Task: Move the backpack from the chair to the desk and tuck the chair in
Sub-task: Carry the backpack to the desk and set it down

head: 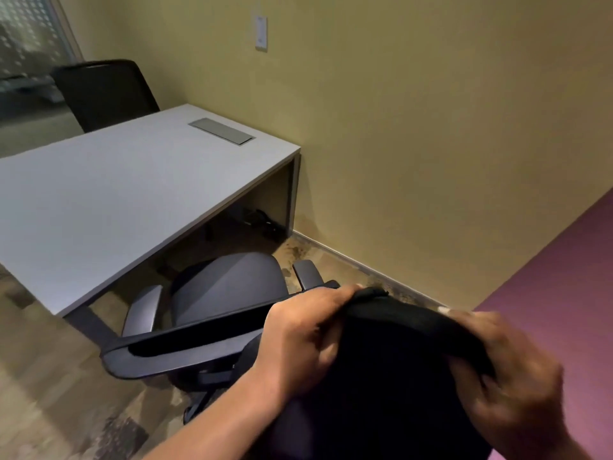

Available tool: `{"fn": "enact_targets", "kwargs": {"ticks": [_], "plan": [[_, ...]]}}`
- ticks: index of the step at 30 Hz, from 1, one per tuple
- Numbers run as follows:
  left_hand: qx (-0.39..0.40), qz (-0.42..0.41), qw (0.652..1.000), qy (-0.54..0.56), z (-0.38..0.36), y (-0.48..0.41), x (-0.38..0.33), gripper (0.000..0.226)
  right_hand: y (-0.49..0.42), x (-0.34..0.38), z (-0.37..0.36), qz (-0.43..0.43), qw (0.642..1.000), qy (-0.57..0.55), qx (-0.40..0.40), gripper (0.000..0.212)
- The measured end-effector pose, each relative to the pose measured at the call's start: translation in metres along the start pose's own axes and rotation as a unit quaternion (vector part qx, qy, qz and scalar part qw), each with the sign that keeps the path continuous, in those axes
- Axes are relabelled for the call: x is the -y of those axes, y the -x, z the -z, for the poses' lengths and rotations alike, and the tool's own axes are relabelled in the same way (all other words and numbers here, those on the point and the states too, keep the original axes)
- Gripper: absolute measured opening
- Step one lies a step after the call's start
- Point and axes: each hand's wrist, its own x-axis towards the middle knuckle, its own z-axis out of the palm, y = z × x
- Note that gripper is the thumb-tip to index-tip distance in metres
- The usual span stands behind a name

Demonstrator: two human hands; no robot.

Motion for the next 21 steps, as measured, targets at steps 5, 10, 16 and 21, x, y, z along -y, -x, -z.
{"fn": "enact_targets", "kwargs": {"ticks": [5,10,16,21], "plan": [[-0.008,0.010,1.000,-0.015,-0.039,-0.043,-0.020,0.037,-0.008,-0.057,0.019,0.096,0.995,0.004,-0.014,0.044],[-0.013,0.034,0.999,-0.041,-0.069,-0.074,-0.022,0.038,-0.031,-0.106,0.021,0.077,0.995,-0.041,0.044,0.027],[-0.002,0.060,0.998,-0.026,-0.102,-0.117,-0.009,0.038,-0.062,-0.148,0.018,0.102,0.994,-0.045,-0.019,0.032],[0.015,0.062,0.998,-0.027,-0.123,-0.154,0.016,0.038,-0.081,-0.192,0.004,0.117,0.991,-0.064,-0.012,0.026]]}}
